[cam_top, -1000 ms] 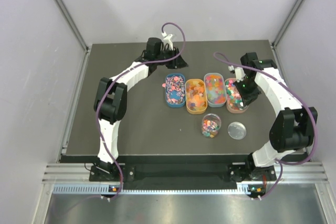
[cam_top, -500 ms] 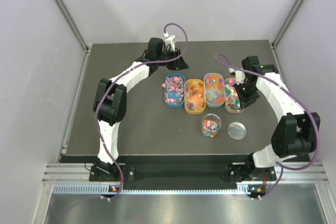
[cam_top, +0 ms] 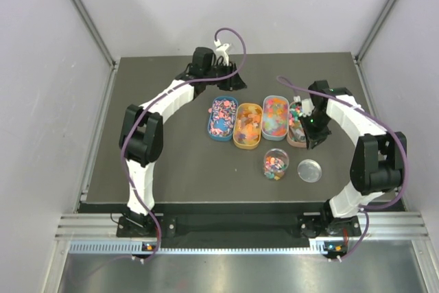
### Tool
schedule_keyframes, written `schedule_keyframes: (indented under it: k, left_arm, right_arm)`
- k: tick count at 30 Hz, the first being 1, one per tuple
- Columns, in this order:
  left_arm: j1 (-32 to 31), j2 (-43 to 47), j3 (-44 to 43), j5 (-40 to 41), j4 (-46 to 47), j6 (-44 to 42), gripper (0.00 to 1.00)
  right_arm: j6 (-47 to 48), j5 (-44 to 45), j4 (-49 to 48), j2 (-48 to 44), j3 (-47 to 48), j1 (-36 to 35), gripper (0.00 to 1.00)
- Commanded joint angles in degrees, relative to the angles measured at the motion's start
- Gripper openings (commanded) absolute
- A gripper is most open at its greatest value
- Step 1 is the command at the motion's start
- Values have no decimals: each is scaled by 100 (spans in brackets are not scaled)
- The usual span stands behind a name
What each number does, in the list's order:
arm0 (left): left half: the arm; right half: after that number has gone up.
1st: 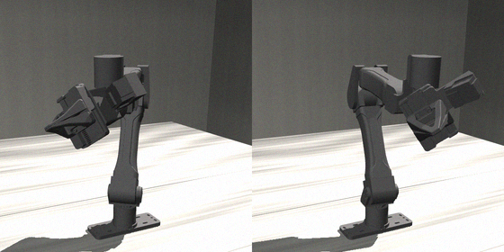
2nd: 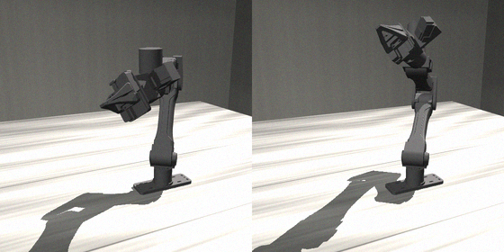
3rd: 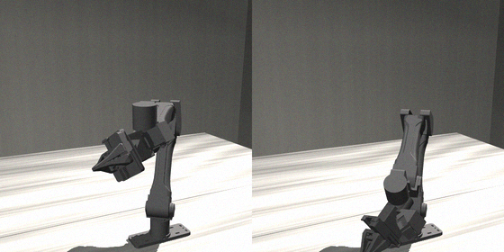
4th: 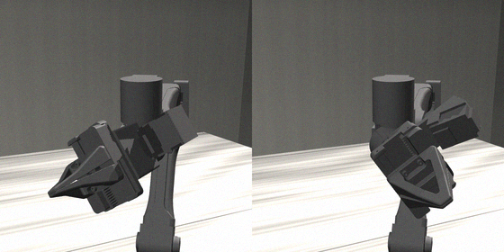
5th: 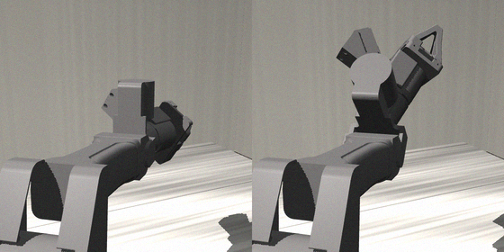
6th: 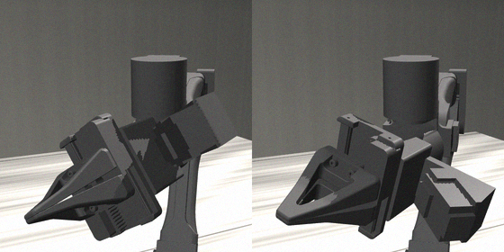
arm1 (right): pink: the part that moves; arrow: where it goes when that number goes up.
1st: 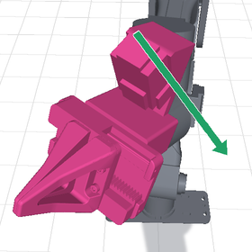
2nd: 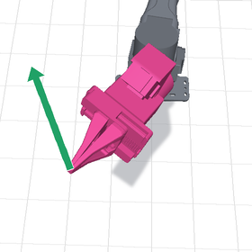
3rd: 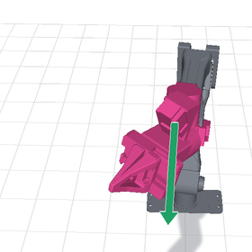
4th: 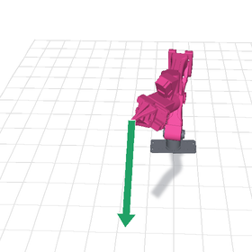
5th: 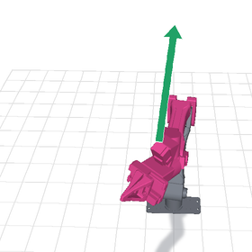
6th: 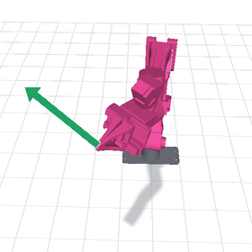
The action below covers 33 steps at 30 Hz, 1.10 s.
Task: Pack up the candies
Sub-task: Scoop the fake candies from the storage box.
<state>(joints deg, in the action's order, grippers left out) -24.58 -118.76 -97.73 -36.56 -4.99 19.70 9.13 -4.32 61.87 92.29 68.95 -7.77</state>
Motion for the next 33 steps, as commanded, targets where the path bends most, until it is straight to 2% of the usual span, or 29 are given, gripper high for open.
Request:
schedule_keyframes:
  k: [1, 6, 11, 15, 20, 24, 29, 33]
  left_arm:
    - [-21, 353, -53, -27, 78, -107, 37]
    - [-21, 240, -62, -175, 183, 7, 37]
    - [-135, -295, -806, -597, 112, -99, 37]
    - [-258, -727, -1371, -818, 165, 226, 36]
    - [-214, -333, -1170, -766, 60, -45, 36]
    - [-65, 212, -555, -616, -10, -317, 36]
    - [-30, 687, 17, -397, -712, -801, 36]
    - [198, 1231, 762, -221, -819, -994, 36]
  right_arm:
    - [-104, -623, -140, -71, 30, -120, 0]
    - [-236, -658, -202, -220, 145, -146, 0]
    - [-236, -290, -175, -361, -65, -76, 0]
    - [-236, -157, -175, -265, -48, 135, 0]
    - [-437, -376, -166, 104, 39, 259, 0]
    - [-718, -395, -52, 561, 610, 241, 0]
    - [-1166, -692, -60, 808, 1112, -215, 0]
    - [-1343, -965, -122, 878, 1138, -427, 0]
